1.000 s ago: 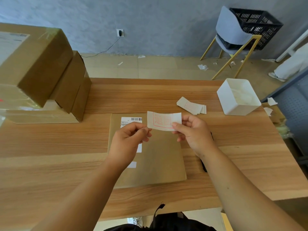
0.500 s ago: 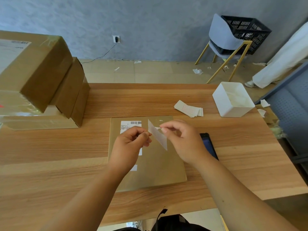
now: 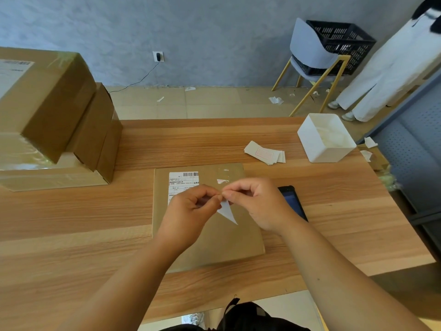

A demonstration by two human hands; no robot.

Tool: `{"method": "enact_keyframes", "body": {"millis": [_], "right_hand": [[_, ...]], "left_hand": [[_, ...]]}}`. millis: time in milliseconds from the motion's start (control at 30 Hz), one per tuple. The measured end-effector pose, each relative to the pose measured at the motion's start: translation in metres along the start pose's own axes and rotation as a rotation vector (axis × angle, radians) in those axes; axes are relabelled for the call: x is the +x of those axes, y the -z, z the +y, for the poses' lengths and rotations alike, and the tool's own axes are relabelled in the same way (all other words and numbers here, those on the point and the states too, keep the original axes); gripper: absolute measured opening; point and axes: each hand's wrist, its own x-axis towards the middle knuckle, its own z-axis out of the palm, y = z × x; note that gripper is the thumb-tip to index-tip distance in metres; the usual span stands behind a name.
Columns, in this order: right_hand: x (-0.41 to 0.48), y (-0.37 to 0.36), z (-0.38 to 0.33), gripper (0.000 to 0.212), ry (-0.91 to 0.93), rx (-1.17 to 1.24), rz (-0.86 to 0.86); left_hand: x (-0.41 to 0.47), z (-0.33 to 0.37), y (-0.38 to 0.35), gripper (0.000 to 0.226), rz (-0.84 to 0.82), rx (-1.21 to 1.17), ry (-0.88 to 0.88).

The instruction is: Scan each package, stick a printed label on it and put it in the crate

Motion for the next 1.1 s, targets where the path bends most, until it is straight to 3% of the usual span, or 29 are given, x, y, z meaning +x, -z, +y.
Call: {"method": "enact_keyframes", "body": {"millis": [133, 467, 567, 767, 933, 1100], "right_hand": [[-0.003, -0.005, 0.003, 0.020, -0.098, 0.064, 0.056], [-0.002, -0.005, 0.027, 0.016, -0.418, 0.413, 0.539], [-0.002, 0.004, 0.039, 0.014, -0.483, 0.420, 0.653], [-0.005, 0.032, 0.058, 0.015, -0.502, 0.373, 0.786], [-0.005, 0.078, 0.073, 0.013, -0.453, 0.157, 0.801], [-0.006, 0.141, 0.088, 0.012, -0.341, -0.319, 0.545]], "left_hand": [[-0.001, -0.002, 0.001, 0.018, 0.021, -0.005, 0.009], [0.005, -0.012, 0.001, 0.020, 0.292, -0.092, 0.191], [0.009, -0.016, 0.002, 0.012, 0.350, -0.095, 0.217], [0.024, -0.012, -0.007, 0.023, 0.383, -0.050, 0.241], [0.042, -0.007, -0.022, 0.013, 0.368, 0.018, 0.246], [0.072, -0.004, -0.058, 0.020, 0.266, 0.197, 0.205]]}}
